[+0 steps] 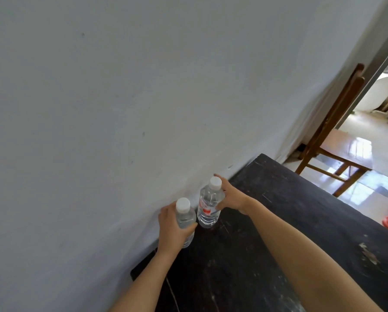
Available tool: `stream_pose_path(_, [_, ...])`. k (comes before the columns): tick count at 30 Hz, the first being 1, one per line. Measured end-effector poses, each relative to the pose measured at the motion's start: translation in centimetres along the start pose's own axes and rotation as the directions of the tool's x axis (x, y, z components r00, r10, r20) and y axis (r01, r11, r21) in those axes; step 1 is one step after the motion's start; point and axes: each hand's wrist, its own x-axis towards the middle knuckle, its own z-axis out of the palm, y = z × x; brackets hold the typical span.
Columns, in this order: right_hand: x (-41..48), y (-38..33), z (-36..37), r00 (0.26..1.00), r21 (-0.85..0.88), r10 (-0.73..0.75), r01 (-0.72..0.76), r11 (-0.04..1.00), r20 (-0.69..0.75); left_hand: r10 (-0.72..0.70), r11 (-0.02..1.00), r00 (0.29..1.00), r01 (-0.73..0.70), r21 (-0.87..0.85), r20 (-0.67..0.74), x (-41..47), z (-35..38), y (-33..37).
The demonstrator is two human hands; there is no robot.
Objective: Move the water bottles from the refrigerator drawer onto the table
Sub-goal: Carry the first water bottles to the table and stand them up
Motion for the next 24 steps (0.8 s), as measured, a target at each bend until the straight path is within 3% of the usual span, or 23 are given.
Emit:
stream_pose_path(5, [-3.5,4.3,1.6,0.975,0.277,0.115,-0.058,0.959,-0.192,-0.067,0.994,0.998,0.066,0.087,0.018,-1.2,-0.7,1.3])
stream_pose_path(11, [-7.7,9.0,2.9,0.952,0.314,0.162,-0.075,0.947,-0.26,-0.217,0.964,0.972,0.199,0.178,0.09,-5.7,-1.8,0.5])
stream_pose_path(16, [-10.2,10.9,3.8,0.94,0.237,0.177,-0.108,0.965,-0.291,-0.238,0.933,0.966,0.2,0.3,0.098,-8.2,-3.5,-0.3])
stream_pose_path(24, [-17.2,10.6,6.6,0.872,-0.153,0.167,-0.263,0.953,-0.459,-0.135,0.949,0.981,0.087,0.303,0.139,-10.2,-5.4,-0.4])
